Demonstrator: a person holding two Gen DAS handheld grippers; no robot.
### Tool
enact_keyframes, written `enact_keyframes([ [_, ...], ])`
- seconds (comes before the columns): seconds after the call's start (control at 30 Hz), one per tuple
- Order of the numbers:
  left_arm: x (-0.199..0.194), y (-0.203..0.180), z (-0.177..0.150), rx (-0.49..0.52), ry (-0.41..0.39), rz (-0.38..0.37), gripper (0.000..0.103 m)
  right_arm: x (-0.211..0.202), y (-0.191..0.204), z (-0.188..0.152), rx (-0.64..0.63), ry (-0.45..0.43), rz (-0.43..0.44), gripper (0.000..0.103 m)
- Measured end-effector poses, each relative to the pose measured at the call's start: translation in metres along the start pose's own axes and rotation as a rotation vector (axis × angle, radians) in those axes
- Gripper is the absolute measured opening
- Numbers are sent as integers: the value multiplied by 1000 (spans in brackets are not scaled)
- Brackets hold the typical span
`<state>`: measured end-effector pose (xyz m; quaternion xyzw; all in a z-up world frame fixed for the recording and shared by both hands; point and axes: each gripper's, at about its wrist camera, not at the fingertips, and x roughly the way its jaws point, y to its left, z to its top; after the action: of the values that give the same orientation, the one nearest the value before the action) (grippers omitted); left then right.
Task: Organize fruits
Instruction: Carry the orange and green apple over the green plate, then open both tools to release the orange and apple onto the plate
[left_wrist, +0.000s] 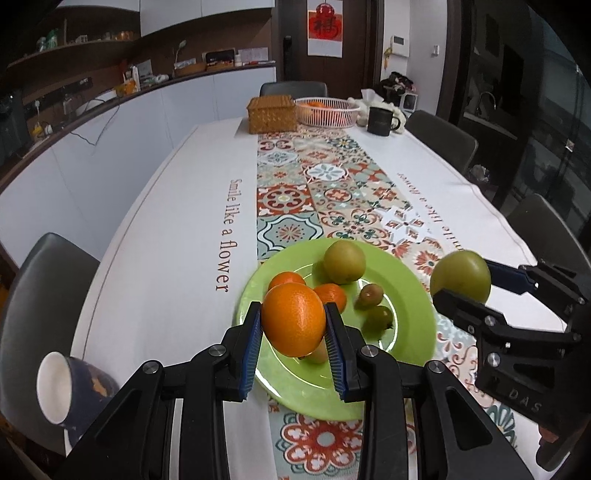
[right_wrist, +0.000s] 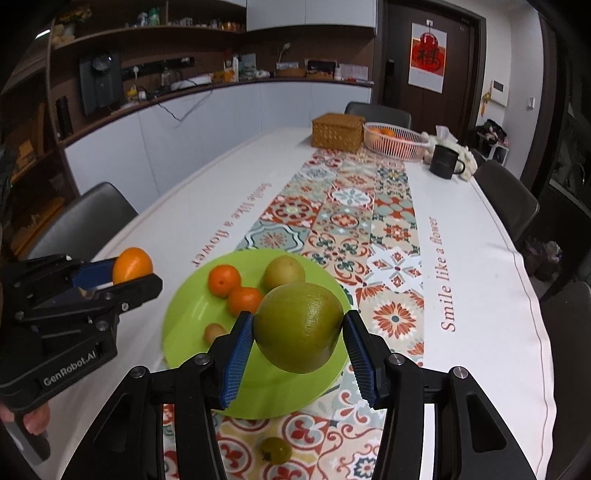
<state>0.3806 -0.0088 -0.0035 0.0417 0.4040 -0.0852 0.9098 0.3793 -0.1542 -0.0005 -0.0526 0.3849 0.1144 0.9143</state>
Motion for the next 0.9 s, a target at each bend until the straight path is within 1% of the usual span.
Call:
enact_keyframes([
  [0.3, 39, 1, -2, 3, 74, 4, 33, 35, 4, -16, 0, 92, 36, 51],
  [0.47, 55, -1, -4, 15, 120, -6, 33, 46, 6, -22, 12, 120, 60, 51],
  [0.5, 57, -1, -4, 16, 129, -6, 35, 48, 7, -23, 13, 121, 57, 51],
  [0.57, 55, -1, -5, 20, 125, -3, 47, 49, 9, -24, 8, 122, 47, 51],
  [0.63, 49, -2, -6, 26, 105, 7, 49, 47, 9, -24, 10, 105, 43, 52],
  [0.67, 46, -2, -6, 27, 100, 11, 50, 45, 8, -23, 13, 93, 40, 55],
  [0.7, 42, -1, -7, 23, 94, 14, 51, 42, 7, -22, 17, 84, 36, 62],
  [0.73, 38, 0, -7, 20, 87, 17, 53, 37, 6, -21, 17, 72, 27, 63],
  [0.9, 6, -4, -15, 35, 30, 39, 60, 12, 1, -22, 19, 13, -2, 63],
])
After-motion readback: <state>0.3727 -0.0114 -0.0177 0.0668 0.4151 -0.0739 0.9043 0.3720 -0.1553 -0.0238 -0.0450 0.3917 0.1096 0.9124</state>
